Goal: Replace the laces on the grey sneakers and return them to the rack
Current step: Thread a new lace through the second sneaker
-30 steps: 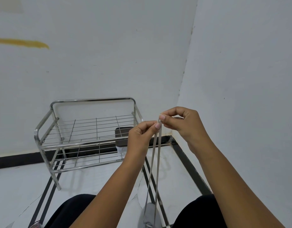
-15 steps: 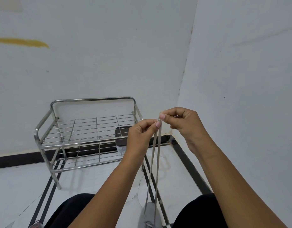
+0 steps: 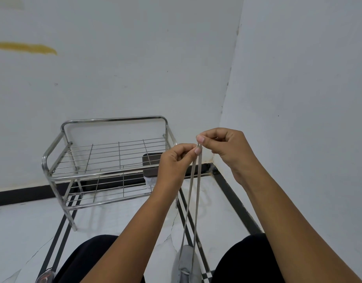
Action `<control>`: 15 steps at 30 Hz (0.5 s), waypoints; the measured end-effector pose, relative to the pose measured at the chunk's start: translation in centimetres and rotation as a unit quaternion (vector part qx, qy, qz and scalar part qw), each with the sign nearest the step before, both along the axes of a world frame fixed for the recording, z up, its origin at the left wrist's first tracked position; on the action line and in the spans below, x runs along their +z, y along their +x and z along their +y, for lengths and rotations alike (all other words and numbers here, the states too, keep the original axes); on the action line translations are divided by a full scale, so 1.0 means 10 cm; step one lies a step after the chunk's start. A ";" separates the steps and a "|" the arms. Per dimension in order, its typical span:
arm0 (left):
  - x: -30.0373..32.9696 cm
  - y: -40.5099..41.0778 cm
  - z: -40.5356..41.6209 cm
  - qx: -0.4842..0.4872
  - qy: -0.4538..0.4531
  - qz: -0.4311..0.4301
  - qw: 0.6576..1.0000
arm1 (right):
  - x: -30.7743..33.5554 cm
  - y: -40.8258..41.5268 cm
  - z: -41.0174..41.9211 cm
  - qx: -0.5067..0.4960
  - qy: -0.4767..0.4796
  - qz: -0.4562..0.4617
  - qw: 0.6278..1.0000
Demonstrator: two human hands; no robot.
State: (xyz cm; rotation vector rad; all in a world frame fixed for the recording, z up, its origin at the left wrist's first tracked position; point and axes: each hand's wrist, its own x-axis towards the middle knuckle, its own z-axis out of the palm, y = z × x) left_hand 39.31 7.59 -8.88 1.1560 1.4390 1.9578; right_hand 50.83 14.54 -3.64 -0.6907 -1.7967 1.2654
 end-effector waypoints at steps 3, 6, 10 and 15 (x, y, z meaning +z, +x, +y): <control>0.01 0.01 -0.01 -0.008 -0.004 0.018 1.000 | -0.01 -0.01 0.01 -0.001 0.004 0.000 1.000; 0.01 -0.01 -0.02 -0.004 -0.004 0.029 1.000 | -0.02 -0.01 0.01 -0.001 0.007 0.000 1.000; 0.02 -0.01 -0.02 -0.003 -0.004 0.028 1.000 | -0.01 -0.02 0.00 -0.002 0.006 0.010 1.000; 0.02 0.00 -0.02 0.004 -0.006 0.028 1.000 | -0.01 -0.02 -0.01 -0.007 0.007 0.020 1.000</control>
